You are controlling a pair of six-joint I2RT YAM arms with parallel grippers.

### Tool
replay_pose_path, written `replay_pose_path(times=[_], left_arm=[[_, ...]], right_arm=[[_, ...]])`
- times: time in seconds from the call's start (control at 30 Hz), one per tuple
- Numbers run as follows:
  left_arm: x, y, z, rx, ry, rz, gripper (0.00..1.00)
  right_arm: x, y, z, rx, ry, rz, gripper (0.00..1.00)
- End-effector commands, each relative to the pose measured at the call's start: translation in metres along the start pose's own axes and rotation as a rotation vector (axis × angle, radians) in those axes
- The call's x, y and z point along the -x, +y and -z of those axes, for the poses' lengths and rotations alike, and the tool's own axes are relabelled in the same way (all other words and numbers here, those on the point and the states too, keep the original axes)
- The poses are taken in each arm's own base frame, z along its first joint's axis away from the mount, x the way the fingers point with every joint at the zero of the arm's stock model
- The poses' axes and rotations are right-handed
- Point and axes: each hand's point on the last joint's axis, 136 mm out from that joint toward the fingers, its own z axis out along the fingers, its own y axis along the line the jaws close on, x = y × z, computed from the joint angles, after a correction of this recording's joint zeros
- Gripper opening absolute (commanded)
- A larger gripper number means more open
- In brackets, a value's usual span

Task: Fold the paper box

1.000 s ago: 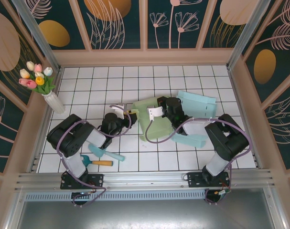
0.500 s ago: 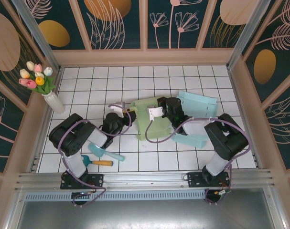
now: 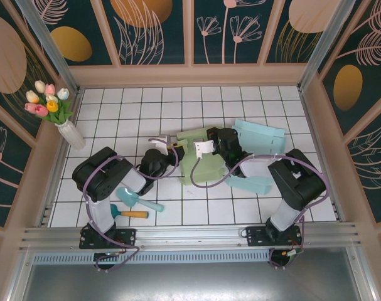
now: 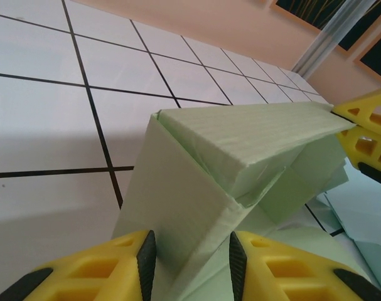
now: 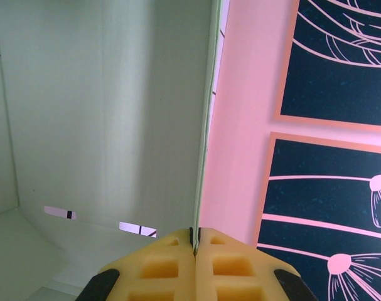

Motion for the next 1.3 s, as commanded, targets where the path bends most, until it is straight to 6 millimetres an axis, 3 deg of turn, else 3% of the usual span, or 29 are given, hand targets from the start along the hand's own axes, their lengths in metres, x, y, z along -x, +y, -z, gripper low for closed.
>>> replay_pose_path(times=[0.0,0.47,0.73,0.9,1.0,1.07,1.27], left_arm=[[0.015,-0.001,-0.008,0.027,-0.056,-0.017,0.38],[0.009,0.016,-0.015,0.105,-0.064,-0.030,0.39],[0.003,0.040,-0.016,0.253,-0.062,-0.041,0.35],[-0.001,0.063,-0.012,0.386,-0.054,-0.045,0.26],[-0.002,0.090,-0.003,0.560,-0.060,-0.041,0.13],[0.000,0.103,0.003,0.654,-0.069,-0.048,0.11],[0.003,0.110,0.010,0.713,-0.080,-0.091,0.08]], right_arm=[[0.012,0.014,0.002,0.037,-0.055,-0.022,0.00],[0.012,0.027,0.007,0.025,-0.045,-0.019,0.00],[0.013,0.028,0.009,0.024,-0.045,-0.037,0.00],[0.013,0.027,0.009,0.019,-0.039,-0.040,0.00],[0.011,0.026,0.009,0.018,-0.029,-0.043,0.00],[0.011,0.026,0.009,0.020,-0.027,-0.046,0.00],[0.012,0.026,0.008,0.024,-0.029,-0.056,0.00]])
